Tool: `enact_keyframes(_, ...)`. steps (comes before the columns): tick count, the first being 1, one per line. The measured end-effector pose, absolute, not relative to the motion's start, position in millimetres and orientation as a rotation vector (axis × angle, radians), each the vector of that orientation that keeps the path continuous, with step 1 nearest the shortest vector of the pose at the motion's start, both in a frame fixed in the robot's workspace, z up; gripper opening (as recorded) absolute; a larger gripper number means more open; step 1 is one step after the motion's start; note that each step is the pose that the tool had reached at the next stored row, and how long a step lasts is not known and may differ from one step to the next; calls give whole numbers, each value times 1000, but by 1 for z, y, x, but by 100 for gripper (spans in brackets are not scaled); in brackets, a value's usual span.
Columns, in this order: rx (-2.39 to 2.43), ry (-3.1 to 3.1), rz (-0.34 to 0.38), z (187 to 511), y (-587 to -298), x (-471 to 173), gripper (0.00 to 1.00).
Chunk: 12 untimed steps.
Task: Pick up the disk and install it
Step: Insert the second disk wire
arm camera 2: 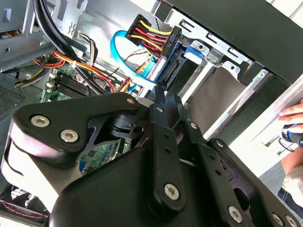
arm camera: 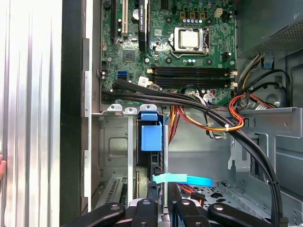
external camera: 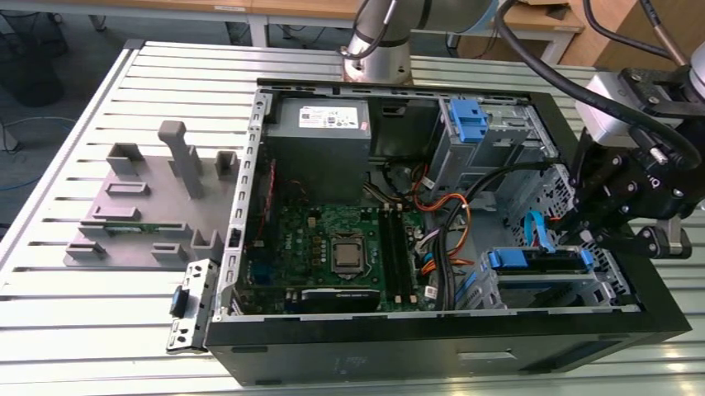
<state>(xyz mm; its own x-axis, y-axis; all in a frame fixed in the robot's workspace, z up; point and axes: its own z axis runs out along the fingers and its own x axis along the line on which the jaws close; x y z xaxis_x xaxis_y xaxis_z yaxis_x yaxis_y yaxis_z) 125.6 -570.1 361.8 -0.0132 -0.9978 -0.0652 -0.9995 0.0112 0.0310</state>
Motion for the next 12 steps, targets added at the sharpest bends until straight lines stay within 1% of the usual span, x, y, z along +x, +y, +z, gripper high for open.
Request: enact_keyframes(12, -2189, 2216, 106, 366, -570, 126, 24)
